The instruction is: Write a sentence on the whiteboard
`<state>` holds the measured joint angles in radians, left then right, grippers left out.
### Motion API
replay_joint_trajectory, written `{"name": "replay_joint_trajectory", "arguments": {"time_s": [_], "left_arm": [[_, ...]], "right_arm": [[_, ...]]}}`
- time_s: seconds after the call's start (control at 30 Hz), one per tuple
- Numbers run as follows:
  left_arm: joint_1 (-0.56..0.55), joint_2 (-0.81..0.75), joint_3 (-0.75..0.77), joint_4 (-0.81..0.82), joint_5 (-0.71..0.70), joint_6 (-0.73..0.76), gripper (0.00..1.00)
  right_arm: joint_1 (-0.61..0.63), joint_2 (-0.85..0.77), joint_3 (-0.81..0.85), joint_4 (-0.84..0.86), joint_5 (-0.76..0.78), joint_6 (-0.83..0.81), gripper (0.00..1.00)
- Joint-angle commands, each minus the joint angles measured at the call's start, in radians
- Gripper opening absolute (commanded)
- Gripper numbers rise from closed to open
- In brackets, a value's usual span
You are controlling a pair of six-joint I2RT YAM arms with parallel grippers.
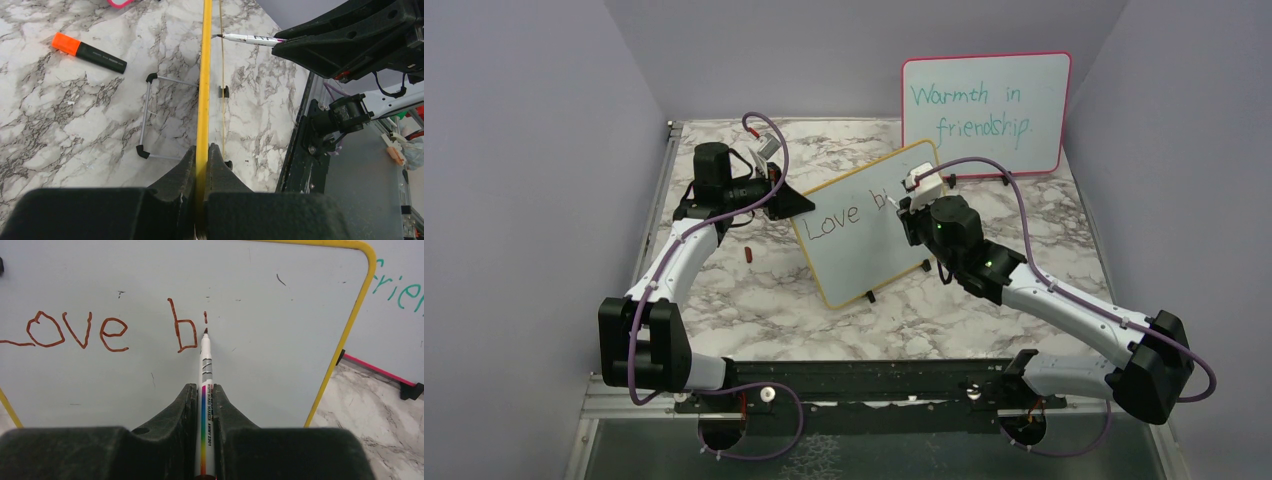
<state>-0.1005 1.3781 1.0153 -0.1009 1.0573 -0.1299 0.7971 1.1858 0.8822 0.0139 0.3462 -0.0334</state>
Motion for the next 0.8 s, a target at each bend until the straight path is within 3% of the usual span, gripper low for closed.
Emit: {"name": "replay_joint_trajectory", "arguments": {"time_s": [0.0, 0.77], "left_arm": [[-0.031, 0.035, -0.024, -0.087, -0.103, 0.107, 0.00], [-0.030, 0.036, -0.024, -0.088, -0.105, 0.107, 0.00]], "right_arm": [[-0.004, -0.002, -0.010, -0.012, 0.011, 0.024, 0.01], [-0.004, -0.029, -0.036, -0.099, 0.014, 0.072, 0.01]]}}
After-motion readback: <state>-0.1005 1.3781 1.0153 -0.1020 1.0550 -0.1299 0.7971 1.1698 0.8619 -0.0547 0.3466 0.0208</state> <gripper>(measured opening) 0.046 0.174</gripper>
